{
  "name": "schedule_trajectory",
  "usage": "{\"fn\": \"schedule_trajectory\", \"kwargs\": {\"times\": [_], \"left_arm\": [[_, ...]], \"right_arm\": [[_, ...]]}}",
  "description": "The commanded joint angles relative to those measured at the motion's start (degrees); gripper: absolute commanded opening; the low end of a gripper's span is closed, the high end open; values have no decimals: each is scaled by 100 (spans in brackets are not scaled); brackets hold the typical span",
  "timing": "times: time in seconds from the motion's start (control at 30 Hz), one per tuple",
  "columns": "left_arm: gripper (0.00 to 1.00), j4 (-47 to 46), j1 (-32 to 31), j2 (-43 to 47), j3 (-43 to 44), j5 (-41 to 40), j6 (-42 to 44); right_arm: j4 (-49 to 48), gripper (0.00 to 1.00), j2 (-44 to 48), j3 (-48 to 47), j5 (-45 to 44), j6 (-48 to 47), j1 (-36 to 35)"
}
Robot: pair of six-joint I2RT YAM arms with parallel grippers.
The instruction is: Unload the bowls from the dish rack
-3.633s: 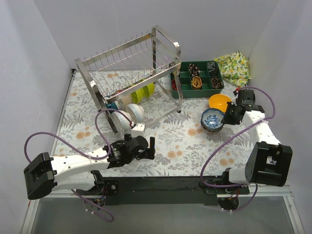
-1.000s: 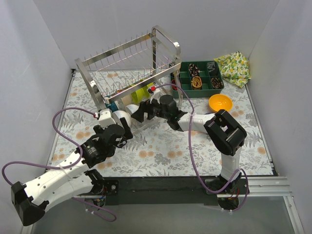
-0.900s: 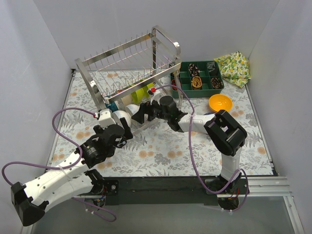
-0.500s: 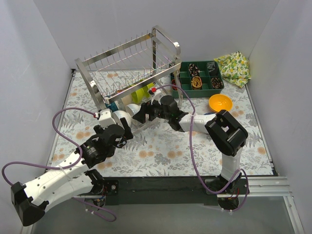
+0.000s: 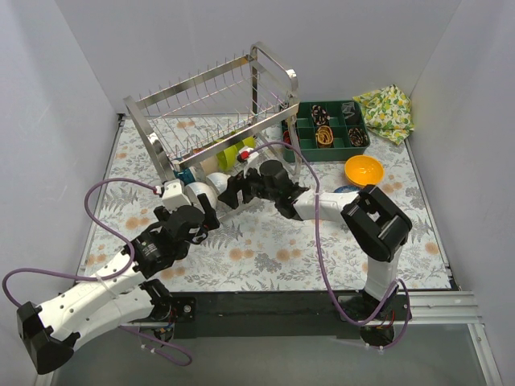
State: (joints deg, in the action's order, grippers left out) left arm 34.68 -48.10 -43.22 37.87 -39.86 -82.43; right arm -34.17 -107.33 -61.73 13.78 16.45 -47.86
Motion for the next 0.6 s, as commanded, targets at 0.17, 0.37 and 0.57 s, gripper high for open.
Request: {"fn": "schedule_trajectory", "kwargs": {"times": [0.17, 0.37, 0.57], "left_arm": [[95, 4, 37, 200, -69, -128, 17], [95, 4, 37, 200, -78, -101, 8], [95, -5, 37, 209, -78, -49, 8]], "right_arm": [[121, 12, 651, -304, -736, -871, -356], [192, 6, 985, -243, -1184, -1170, -382], [192, 1, 1293, -84, -1360, -1083, -374]]}}
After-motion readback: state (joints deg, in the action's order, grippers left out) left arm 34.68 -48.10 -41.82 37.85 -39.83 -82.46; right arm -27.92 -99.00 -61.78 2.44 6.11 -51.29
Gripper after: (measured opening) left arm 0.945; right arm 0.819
